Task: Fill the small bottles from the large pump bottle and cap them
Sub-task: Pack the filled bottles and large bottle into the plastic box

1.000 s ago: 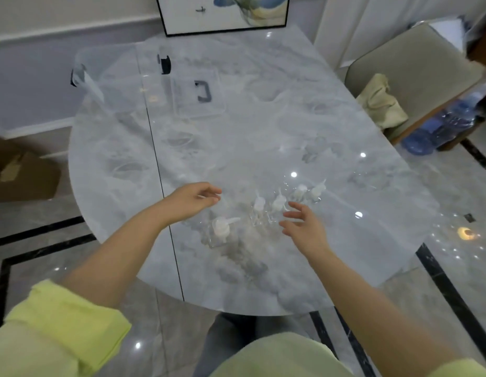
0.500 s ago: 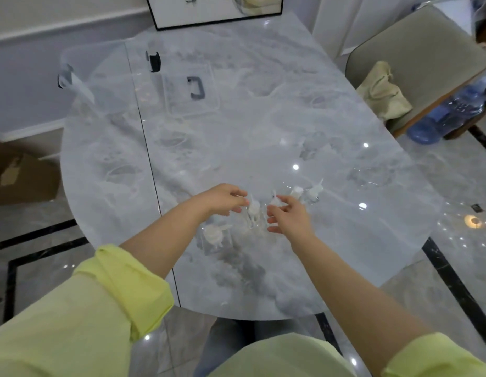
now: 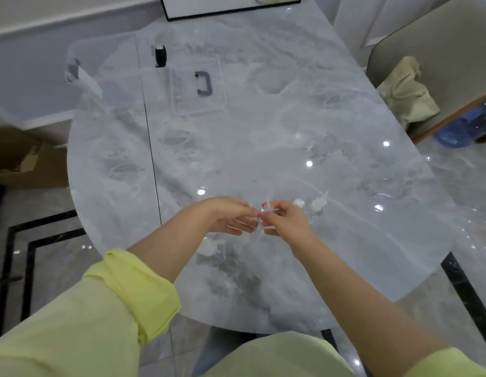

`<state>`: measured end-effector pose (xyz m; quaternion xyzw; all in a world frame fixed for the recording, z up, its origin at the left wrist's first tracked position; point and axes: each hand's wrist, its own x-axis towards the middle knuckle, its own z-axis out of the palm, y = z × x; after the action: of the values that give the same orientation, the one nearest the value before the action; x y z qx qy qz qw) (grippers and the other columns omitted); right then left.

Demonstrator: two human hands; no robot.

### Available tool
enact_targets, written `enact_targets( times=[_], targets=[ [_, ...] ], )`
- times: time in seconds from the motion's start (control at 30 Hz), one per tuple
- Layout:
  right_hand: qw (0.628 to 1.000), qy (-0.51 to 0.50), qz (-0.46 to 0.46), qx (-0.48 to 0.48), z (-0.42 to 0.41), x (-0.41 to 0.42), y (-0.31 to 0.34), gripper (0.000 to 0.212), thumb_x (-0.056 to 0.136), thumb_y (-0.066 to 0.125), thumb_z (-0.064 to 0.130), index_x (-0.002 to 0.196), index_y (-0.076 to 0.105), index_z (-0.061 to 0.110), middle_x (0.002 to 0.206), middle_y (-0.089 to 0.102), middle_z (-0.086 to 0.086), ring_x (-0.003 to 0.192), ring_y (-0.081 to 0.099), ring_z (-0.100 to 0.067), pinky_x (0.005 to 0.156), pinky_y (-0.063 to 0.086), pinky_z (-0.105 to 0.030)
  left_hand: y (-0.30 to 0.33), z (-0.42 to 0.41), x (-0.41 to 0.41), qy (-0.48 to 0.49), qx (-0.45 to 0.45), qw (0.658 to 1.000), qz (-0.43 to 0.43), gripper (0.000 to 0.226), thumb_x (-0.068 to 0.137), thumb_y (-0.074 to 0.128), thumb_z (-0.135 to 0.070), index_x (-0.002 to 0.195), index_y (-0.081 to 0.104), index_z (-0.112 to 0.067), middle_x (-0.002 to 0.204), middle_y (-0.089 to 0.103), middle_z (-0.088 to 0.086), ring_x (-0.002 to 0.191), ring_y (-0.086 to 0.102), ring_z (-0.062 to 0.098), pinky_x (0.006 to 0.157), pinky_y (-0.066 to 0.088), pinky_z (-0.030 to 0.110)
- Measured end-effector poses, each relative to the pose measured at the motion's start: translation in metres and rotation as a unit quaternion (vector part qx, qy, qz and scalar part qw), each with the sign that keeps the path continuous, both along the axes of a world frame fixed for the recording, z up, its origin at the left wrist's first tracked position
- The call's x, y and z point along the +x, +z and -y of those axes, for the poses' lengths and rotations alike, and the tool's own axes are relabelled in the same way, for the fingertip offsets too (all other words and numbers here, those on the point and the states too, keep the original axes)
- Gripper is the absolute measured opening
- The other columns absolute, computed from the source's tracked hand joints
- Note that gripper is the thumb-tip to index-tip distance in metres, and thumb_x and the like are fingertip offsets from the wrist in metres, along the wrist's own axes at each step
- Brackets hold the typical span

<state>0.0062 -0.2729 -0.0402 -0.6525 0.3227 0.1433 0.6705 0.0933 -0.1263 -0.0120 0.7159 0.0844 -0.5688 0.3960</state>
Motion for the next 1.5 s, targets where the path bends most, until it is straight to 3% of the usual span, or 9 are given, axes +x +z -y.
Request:
enact_targets(
  times=[0.1, 0.23, 0.5, 0.6, 0.7, 0.83, 1.0, 1.33, 1.5],
  targets=[
    [1.000, 0.009, 0.000, 0.009, -0.004, 0.010, 0.004, 0.020, 0.095, 0.069, 0.008, 0.114, 0.067, 0.006, 0.092, 0.068, -0.009, 0.072, 0.066, -0.013, 0.063, 0.059, -0.021, 0.005, -0.002, 0.003, 0.021, 0.012, 1.000, 0.016, 0.012, 0.102, 0.061, -0.025, 0.109, 0.062, -0.016, 0.096, 0.071, 0.001, 0.095, 0.070, 0.018, 0.097, 0.052, 0.034],
    [0.999, 0.034, 0.007, 0.007, -0.008, 0.022, 0.008, 0.018, 0.096, 0.065, 0.006, 0.113, 0.067, 0.009, 0.097, 0.069, -0.010, 0.075, 0.067, -0.013, 0.064, 0.059, -0.019, 0.013, -0.015, 0.009, 0.066, 0.025, 0.997, 0.035, 0.009, 0.101, 0.062, -0.025, 0.105, 0.063, -0.016, 0.099, 0.070, 0.002, 0.100, 0.070, 0.019, 0.099, 0.052, 0.035],
    [0.996, 0.090, 0.010, 0.005, -0.031, 0.059, 0.011, 0.020, 0.091, 0.067, 0.005, 0.110, 0.070, 0.013, 0.094, 0.069, -0.009, 0.075, 0.066, -0.016, 0.062, 0.054, -0.021, 0.029, -0.073, 0.020, 0.087, 0.051, 0.987, 0.122, 0.023, 0.101, 0.061, -0.026, 0.116, 0.065, -0.009, 0.101, 0.069, 0.005, 0.098, 0.072, 0.019, 0.094, 0.053, 0.031],
    [0.994, 0.106, 0.018, 0.006, -0.043, 0.071, 0.018, 0.022, 0.092, 0.066, 0.005, 0.113, 0.070, 0.010, 0.094, 0.068, -0.009, 0.073, 0.065, -0.015, 0.062, 0.055, -0.020, 0.038, -0.104, 0.021, 0.108, 0.053, 0.984, 0.128, 0.020, 0.101, 0.060, -0.028, 0.111, 0.067, -0.013, 0.100, 0.069, 0.005, 0.099, 0.074, 0.019, 0.099, 0.053, 0.035],
    [0.990, 0.141, 0.027, 0.011, -0.063, 0.080, 0.030, 0.021, 0.093, 0.065, 0.005, 0.113, 0.069, 0.011, 0.097, 0.068, -0.009, 0.074, 0.065, -0.014, 0.068, 0.058, -0.022, 0.049, -0.137, 0.022, 0.156, 0.057, 0.977, 0.132, 0.022, 0.103, 0.057, -0.028, 0.109, 0.069, -0.011, 0.093, 0.067, 0.005, 0.093, 0.073, 0.020, 0.103, 0.052, 0.038],
    [0.984, 0.179, 0.024, 0.005, -0.090, 0.090, 0.045, 0.012, 0.095, 0.065, 0.011, 0.104, 0.068, 0.018, 0.098, 0.071, -0.006, 0.077, 0.067, -0.012, 0.076, 0.059, -0.026, 0.055, -0.175, 0.023, 0.164, 0.070, 0.975, 0.129, 0.027, 0.104, 0.055, -0.028, 0.117, 0.068, -0.008, 0.101, 0.066, 0.008, 0.090, 0.073, 0.019, 0.102, 0.053, 0.038],
    [0.949, 0.302, 0.000, -0.089, -0.134, 0.099, 0.070, 0.015, 0.099, 0.062, 0.025, 0.108, 0.069, 0.015, 0.091, 0.075, 0.004, 0.085, 0.069, -0.010, 0.087, 0.056, -0.032, 0.054, -0.232, 0.020, 0.171, 0.055, 0.975, 0.132, 0.020, 0.102, 0.058, -0.029, 0.108, 0.067, -0.012, 0.093, 0.065, 0.005, 0.084, 0.072, 0.018, 0.101, 0.052, 0.038],
    [0.963, 0.228, 0.011, -0.145, -0.267, 0.070, 0.068, 0.018, 0.097, 0.067, 0.025, 0.107, 0.068, 0.009, 0.089, 0.072, -0.001, 0.086, 0.068, -0.013, 0.089, 0.056, -0.035, 0.068, -0.358, 0.009, 0.112, 0.019, 0.982, 0.149, 0.019, 0.102, 0.058, -0.032, 0.100, 0.068, -0.017, 0.085, 0.067, 0.000, 0.087, 0.073, 0.017, 0.091, 0.053, 0.032],
    [0.972, 0.174, 0.044, -0.154, -0.319, 0.054, 0.060, 0.006, 0.094, 0.066, 0.024, 0.094, 0.068, 0.018, 0.088, 0.072, 0.001, 0.101, 0.073, -0.019, 0.091, 0.058, -0.038, 0.073, -0.406, 0.000, 0.117, 0.013, 0.979, 0.168, 0.016, 0.103, 0.055, -0.027, 0.102, 0.065, -0.014, 0.087, 0.066, 0.003, 0.083, 0.071, 0.018, 0.100, 0.052, 0.037]
  ],
)
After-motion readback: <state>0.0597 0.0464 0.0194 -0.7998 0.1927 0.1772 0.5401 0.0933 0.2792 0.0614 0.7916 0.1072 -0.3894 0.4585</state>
